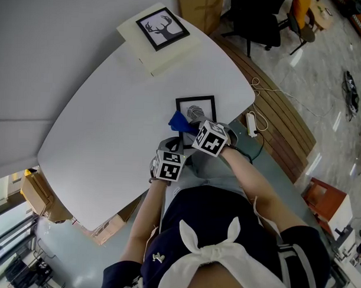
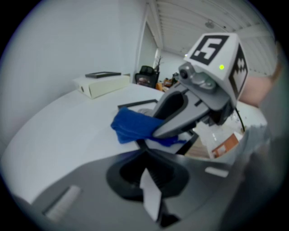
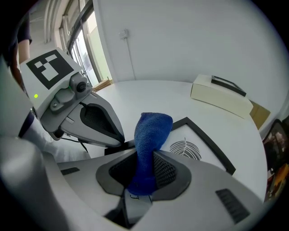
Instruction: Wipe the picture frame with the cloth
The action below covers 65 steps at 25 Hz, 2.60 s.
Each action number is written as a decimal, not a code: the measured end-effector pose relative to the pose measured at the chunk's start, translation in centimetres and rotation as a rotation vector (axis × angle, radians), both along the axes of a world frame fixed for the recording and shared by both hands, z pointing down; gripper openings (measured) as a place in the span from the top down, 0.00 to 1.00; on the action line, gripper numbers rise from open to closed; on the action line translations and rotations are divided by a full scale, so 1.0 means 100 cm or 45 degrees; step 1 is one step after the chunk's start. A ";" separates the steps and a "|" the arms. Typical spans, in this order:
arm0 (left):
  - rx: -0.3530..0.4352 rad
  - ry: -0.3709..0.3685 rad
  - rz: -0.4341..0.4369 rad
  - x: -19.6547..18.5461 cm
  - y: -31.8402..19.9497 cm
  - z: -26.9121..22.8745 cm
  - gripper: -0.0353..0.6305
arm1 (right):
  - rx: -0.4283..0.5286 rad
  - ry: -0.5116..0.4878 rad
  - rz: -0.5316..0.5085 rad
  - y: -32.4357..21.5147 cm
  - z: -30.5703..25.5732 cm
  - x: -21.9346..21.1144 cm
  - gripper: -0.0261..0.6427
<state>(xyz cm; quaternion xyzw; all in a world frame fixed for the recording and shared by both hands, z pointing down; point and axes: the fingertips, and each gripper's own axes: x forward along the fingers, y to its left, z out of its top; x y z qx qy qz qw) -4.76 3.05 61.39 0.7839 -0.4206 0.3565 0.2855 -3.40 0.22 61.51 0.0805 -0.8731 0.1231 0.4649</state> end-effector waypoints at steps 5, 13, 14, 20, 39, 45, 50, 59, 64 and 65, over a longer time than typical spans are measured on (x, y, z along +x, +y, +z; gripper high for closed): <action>0.002 0.004 -0.004 0.000 0.000 0.000 0.95 | 0.015 0.006 0.026 -0.008 0.000 0.004 0.83; 0.006 0.009 -0.006 0.000 0.000 0.000 0.95 | 0.077 0.012 0.064 -0.019 0.000 0.010 0.83; 0.006 0.009 -0.005 0.000 0.000 0.000 0.95 | 0.086 0.013 0.071 -0.021 0.000 0.011 0.83; 0.007 0.010 -0.004 0.000 0.000 0.000 0.95 | 0.164 0.036 0.130 -0.038 0.000 0.022 0.83; 0.019 0.000 -0.006 0.000 0.000 0.001 0.95 | 0.295 0.119 0.354 -0.091 -0.003 0.057 0.83; 0.025 -0.003 -0.020 0.001 0.001 0.000 0.95 | 0.297 0.115 0.407 -0.105 -0.008 0.069 0.83; 0.035 -0.004 -0.027 0.000 0.001 0.001 0.95 | 0.277 0.090 0.424 -0.109 -0.010 0.078 0.83; 0.035 0.004 -0.032 -0.001 0.000 0.001 0.95 | 0.251 -0.031 0.565 -0.111 -0.012 0.089 0.83; 0.042 0.002 -0.026 -0.001 0.000 0.001 0.95 | 0.229 -0.036 0.554 -0.100 -0.010 0.091 0.83; 0.043 0.002 -0.025 -0.001 0.000 0.001 0.95 | 0.227 -0.036 0.555 -0.097 -0.010 0.091 0.83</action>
